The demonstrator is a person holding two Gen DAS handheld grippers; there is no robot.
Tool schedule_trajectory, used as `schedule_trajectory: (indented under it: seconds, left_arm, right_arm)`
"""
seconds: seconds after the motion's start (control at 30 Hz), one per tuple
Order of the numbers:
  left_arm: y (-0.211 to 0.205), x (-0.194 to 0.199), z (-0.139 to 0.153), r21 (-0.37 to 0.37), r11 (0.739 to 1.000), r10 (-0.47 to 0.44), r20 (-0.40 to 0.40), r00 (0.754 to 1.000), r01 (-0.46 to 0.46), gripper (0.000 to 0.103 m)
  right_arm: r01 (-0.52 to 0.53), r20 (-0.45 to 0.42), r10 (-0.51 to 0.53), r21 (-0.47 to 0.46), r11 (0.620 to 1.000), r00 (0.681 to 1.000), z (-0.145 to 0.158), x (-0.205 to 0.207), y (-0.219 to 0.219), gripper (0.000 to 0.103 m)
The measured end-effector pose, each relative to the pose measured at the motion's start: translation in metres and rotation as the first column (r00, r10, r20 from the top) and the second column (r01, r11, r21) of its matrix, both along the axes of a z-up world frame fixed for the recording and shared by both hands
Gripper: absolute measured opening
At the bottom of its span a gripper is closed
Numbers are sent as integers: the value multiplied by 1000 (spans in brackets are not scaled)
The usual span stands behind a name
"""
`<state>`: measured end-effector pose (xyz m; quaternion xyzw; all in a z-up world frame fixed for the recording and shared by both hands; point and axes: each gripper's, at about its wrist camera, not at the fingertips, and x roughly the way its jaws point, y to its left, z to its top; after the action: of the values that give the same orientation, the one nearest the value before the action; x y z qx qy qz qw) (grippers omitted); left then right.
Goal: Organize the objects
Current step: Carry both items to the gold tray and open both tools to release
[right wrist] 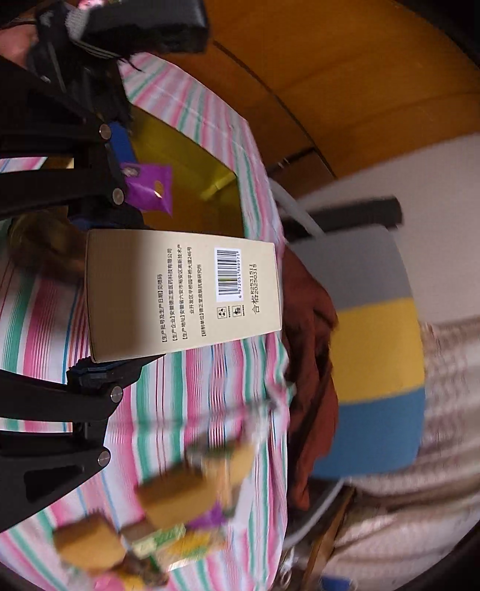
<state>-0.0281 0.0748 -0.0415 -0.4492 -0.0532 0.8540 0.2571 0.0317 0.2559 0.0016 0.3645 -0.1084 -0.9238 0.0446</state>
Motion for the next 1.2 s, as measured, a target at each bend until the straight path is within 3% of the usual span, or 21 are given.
schedule_trajectory:
  seconds: [0.13,0.37,0.43,0.5,0.6,0.67,0.73,0.93,1.2]
  left_arm:
    - [-32,-36,-13,-41,995,90,46,995,-88,37]
    - [-62,-85,-28,-97,980,182,86,980,-174,37]
    - [-65,-97,-31,-94,979,190,99,977,-181,38]
    - [-66,-106,-30,-97,977,198,104,975,-189,41]
    - [-72,-108,-20,-104,970,228,59,972,-221,50]
    - [-77,-108,-14,-78,966,250,48,967,-246,59]
    - [-83,-106,-8,-43,958,286,39,957,-285,74]
    - [-79,-71,11,8,941,338,-24,941,-338,75]
    - [-43,-17,19,97,967,240,-47,970,-234,74]
  right_arm:
    - [-62,72,64,-27,998,995,-18,-35,-36,52]
    - [-54,198,64,-52,997,978,-54,-102,-76,52]
    - [-33,210,52,-89,995,976,-60,-117,-79,54]
    - [-17,188,41,-126,992,981,-60,-127,-81,64]
    - [-11,124,30,-148,989,992,-47,-117,-81,83]
    - [-19,76,30,-136,990,997,-35,-103,-79,85]
    - [-26,39,30,-112,993,999,-25,-91,-77,85]
    - [7,1,-7,-69,998,1000,-14,-53,-54,89]
    - [43,-13,-43,-43,998,999,-9,-20,-25,89]
